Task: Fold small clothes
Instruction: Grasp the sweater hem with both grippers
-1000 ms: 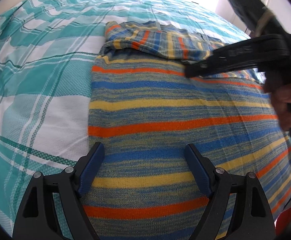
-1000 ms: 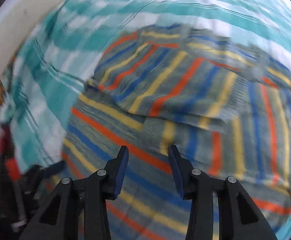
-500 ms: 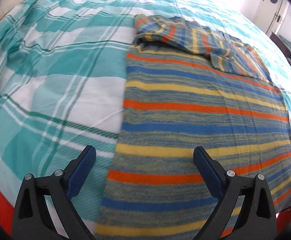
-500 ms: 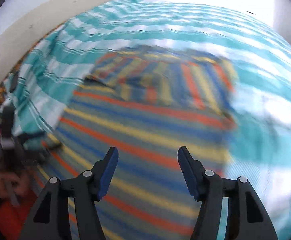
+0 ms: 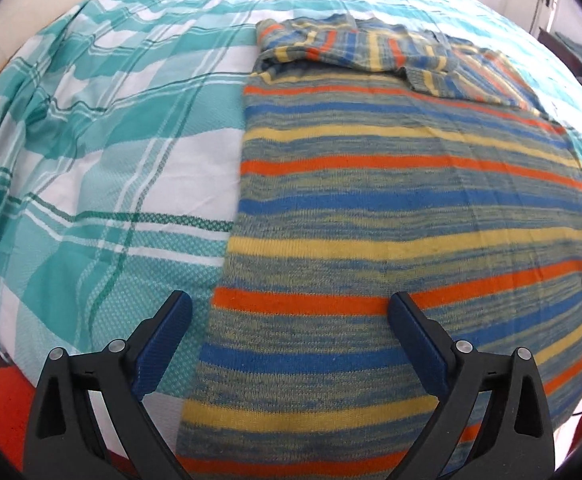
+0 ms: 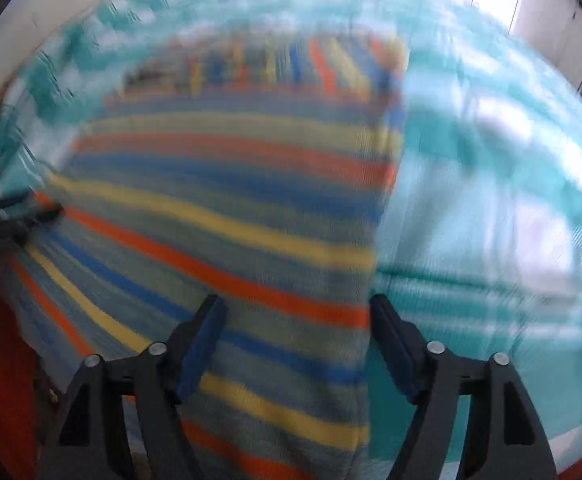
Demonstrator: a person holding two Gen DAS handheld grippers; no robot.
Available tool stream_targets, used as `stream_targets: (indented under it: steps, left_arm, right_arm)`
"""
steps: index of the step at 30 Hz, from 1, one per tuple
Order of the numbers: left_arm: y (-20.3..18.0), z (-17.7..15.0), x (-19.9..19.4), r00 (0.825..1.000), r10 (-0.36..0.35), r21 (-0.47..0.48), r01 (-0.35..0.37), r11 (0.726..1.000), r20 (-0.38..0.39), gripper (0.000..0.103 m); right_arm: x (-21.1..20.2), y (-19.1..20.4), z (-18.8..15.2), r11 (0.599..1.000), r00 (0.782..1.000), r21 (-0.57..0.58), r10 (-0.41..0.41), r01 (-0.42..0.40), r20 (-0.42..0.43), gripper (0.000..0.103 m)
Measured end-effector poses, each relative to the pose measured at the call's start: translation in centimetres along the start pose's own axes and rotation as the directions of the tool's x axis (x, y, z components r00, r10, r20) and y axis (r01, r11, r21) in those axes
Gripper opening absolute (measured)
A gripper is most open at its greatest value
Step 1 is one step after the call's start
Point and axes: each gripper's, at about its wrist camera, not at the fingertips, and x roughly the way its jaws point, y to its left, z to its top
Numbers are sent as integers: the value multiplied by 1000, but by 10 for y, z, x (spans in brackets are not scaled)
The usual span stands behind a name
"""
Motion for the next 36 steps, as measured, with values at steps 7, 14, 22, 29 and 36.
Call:
stream_targets:
  steps: [7,14,22,29,36]
  left_arm:
    - [5,3,-57,992,-30,-55,37,998,121,96]
    - [-6,14,-139,970,-30,-30,38,999,242,97]
    - [-11,29,-170,965,11,-18,-7,1000,264,97]
    - [-11,23,-156,973,37,-14,-35,999,226,98]
    - [45,-16,-54,1000,-3,-152,0,988,-23,96]
  right_arm:
    - [-6,-8,-9,999,997,25,43,-44,62,79]
    - [-4,-5,-8,999,998,22,25,-26,59,81]
    - [-4,-3,-8,999,998,21,27,-28,61,81]
    - [-4,-4,-9,999,998,21,27,-28,61,81]
    - [-50,-35,-2,981,986,159,88,-110,139,79]
